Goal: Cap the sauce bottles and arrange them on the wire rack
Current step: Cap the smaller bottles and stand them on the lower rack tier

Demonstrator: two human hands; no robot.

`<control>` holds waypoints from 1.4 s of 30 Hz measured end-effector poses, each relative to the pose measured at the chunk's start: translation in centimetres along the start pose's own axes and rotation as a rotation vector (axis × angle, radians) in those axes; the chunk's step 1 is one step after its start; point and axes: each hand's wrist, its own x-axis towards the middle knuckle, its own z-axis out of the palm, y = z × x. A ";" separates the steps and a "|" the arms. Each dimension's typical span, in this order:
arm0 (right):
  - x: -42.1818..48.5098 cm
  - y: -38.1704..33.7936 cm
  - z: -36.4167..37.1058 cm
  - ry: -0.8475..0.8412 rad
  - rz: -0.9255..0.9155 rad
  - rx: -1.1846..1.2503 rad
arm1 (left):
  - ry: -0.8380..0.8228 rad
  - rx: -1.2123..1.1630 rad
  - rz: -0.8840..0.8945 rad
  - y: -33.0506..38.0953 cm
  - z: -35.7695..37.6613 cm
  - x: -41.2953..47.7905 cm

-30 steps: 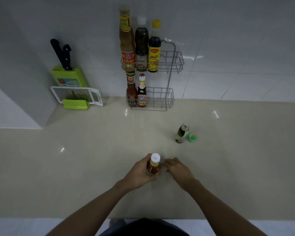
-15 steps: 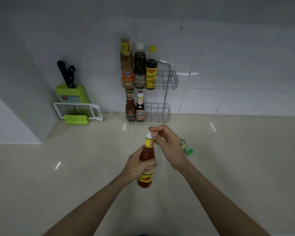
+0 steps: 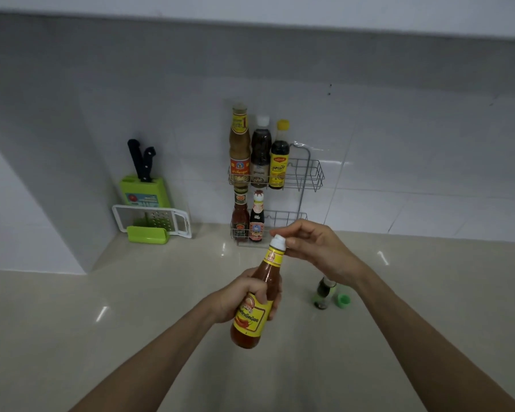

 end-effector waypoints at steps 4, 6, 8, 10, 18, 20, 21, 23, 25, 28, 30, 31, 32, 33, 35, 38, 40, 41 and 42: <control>1.0 -1.5 -0.6 -0.098 0.047 -0.043 | -0.116 -0.073 -0.018 0.5 -0.7 0.3; 1.2 -1.9 -0.7 -0.113 0.046 -0.026 | -0.153 -0.096 -0.020 0.9 -0.9 0.5; 1.4 -2.2 -0.8 -0.108 0.035 -0.009 | -0.179 -0.109 -0.016 1.3 -1.0 0.7; 1.6 -2.3 -0.8 -0.091 0.029 -0.002 | -0.199 -0.110 -0.010 1.5 -1.1 0.9; 2.0 -2.8 -1.4 -0.128 0.037 -0.150 | -0.232 -0.099 -0.022 1.4 -1.3 1.4; 2.2 -3.1 -1.7 -0.159 0.053 -0.219 | -0.199 -0.068 -0.026 1.4 -1.3 1.4; 2.4 -3.3 -1.8 -0.167 0.054 -0.262 | -0.180 -0.058 -0.022 1.3 -1.3 1.5; 2.7 -3.7 -1.5 -0.178 0.043 -0.374 | -0.156 -0.056 -0.015 1.1 -1.3 1.6; 2.8 -3.7 -0.9 -0.174 0.008 -0.562 | -0.149 -0.090 -0.018 0.9 -1.2 1.6; 2.6 -2.8 0.0 -0.163 -0.227 -1.037 | -0.156 -0.074 -0.039 1.1 -1.3 1.4; 2.4 -1.5 0.2 -0.119 -0.440 -1.340 | -0.106 0.082 -0.045 1.6 -1.3 1.2; 2.2 -1.2 0.2 -0.082 -0.404 -1.434 | -0.024 0.198 -0.054 1.7 -1.0 1.1; 2.1 -0.7 0.2 -0.057 -0.294 -1.513 | 0.105 0.361 -0.062 1.7 -0.7 1.1; 1.9 -0.2 0.2 -0.016 -0.129 -1.559 | 0.266 0.561 -0.069 1.5 -0.5 1.2; 1.6 1.0 0.6 0.041 0.018 -1.612 | 0.458 0.848 -0.092 1.1 -0.3 1.2; 1.4 0.4 0.4 0.026 0.022 -1.354 | 0.209 0.502 -0.063 1.4 -0.8 1.1; 1.1 -0.6 0.1 -0.061 -0.313 -1.375 | -0.067 0.204 -0.093 1.9 -1.2 0.6; 1.1 -1.2 -0.3 -0.117 -0.459 -1.445 | -0.169 0.138 -0.115 2.1 -1.3 0.4; 1.3 -1.6 -0.7 -0.140 -0.546 -1.495 | -0.232 0.118 -0.120 2.3 -1.1 0.4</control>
